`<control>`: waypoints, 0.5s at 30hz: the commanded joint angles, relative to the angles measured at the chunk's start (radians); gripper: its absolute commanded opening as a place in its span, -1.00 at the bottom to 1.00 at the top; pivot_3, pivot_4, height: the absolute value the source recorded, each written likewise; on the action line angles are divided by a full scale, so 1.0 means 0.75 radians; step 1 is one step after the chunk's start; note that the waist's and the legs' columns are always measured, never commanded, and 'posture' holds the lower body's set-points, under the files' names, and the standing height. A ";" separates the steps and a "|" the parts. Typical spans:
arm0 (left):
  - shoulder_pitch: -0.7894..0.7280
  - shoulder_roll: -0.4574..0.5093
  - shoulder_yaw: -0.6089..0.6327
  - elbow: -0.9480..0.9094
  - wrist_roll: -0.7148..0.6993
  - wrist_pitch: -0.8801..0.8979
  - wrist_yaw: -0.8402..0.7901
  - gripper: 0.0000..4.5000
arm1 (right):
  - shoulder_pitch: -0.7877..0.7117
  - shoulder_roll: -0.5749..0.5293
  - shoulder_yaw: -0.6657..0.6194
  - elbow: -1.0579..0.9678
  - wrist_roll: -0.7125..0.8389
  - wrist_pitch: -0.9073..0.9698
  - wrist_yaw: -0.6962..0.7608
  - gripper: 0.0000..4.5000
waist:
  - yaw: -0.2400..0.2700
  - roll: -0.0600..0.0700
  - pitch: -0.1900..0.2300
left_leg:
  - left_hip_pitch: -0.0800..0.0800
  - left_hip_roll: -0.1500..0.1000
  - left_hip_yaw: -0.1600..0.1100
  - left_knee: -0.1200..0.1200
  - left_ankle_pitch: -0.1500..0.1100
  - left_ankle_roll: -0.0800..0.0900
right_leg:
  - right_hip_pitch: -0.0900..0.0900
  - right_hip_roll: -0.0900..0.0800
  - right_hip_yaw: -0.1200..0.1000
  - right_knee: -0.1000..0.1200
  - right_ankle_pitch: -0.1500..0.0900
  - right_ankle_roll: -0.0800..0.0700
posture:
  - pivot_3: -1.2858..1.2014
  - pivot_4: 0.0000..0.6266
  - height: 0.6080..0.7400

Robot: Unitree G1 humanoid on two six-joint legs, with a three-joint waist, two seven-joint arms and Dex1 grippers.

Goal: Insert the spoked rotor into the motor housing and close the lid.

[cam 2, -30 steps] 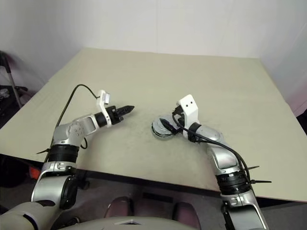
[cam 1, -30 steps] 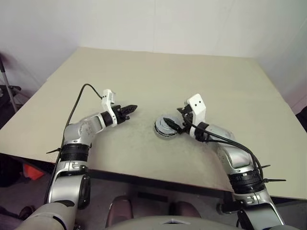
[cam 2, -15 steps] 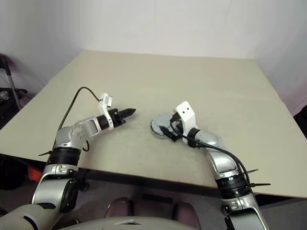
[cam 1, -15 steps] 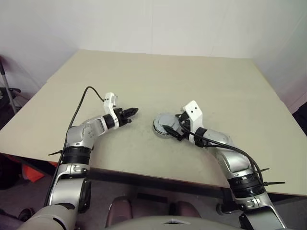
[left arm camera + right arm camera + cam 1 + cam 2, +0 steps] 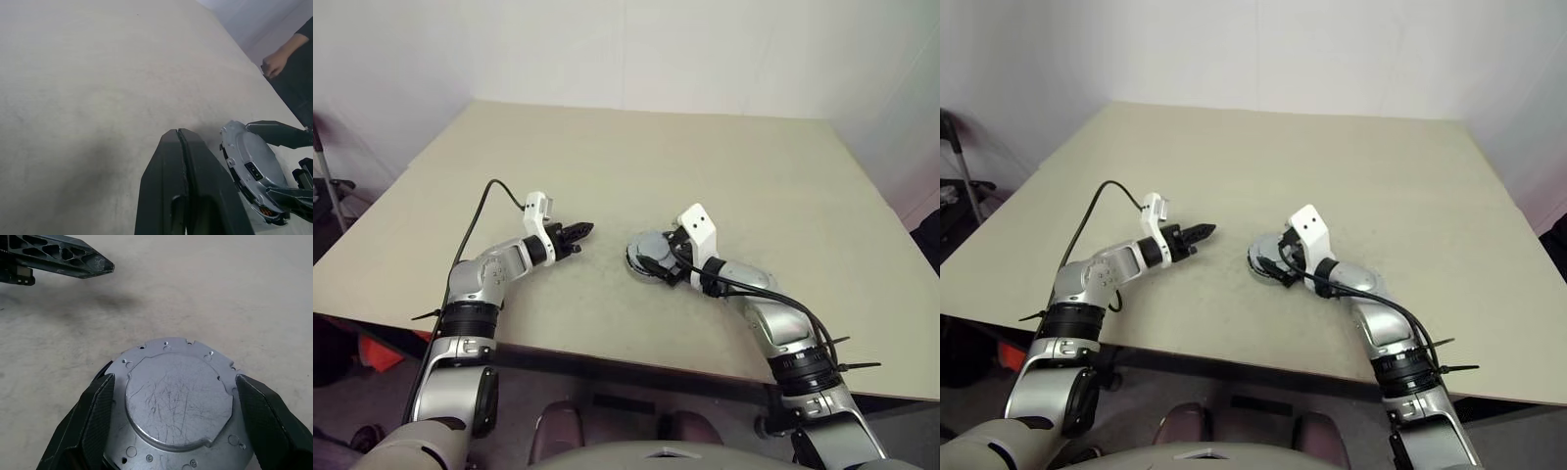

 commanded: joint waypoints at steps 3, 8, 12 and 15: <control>-0.023 0.016 0.011 -0.012 0.004 -0.024 0.006 -1.00 | -0.015 -0.005 -0.009 -0.017 -0.011 -0.038 0.012 0.96 | 0.000 0.000 0.000 | 0.000 0.000 0.000 0.000 0.000 0.000 | 0.000 0.000 0.000 0.000 0.000 0.000 | 0.03 -1.00 1.00; -0.032 0.017 0.010 0.005 0.007 -0.030 0.009 -1.00 | -0.002 -0.016 -0.014 -0.048 -0.015 -0.046 0.016 0.71 | 0.000 0.000 0.000 | 0.000 0.000 0.000 0.000 0.000 0.000 | 0.000 0.000 0.000 0.000 0.000 0.000 | 0.03 -1.00 1.00; -0.039 0.017 0.009 0.018 0.010 -0.034 0.010 -1.00 | 0.014 -0.032 -0.002 -0.076 -0.031 -0.048 0.013 0.71 | 0.000 0.000 0.000 | 0.000 0.000 0.000 0.000 0.000 0.000 | 0.000 0.000 0.000 0.000 0.000 0.000 | 0.03 -1.00 1.00; -0.043 0.016 0.007 0.027 0.012 -0.038 0.011 -1.00 | 0.013 -0.024 -0.017 -0.074 -0.021 -0.055 0.009 0.71 | 0.001 0.000 0.000 | 0.000 0.000 0.000 0.000 0.000 0.000 | 0.000 0.000 0.000 0.000 0.000 0.000 | 0.03 -1.00 1.00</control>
